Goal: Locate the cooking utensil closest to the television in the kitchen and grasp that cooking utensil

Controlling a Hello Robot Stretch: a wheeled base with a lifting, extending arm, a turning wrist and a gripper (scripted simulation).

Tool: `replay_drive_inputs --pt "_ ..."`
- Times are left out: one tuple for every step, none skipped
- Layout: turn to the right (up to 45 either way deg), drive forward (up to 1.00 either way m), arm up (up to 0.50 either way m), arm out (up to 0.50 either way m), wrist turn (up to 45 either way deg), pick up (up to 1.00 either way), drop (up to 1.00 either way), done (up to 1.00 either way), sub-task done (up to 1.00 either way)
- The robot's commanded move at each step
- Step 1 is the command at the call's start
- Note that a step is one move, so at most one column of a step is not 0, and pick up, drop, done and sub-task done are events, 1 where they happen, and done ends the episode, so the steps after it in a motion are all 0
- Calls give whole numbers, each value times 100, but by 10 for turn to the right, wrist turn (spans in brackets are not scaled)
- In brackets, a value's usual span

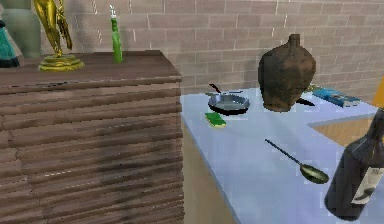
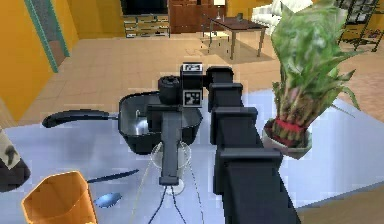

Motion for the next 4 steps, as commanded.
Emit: replay_drive_inputs --pt "0 0 0 0 450 0 0 0 0" --pt "0 0 0 0 450 0 0 0 0" --pt "0 0 0 0 390 0 0 0 0" --pt "0 0 -4 0 0 0 0 0 0"
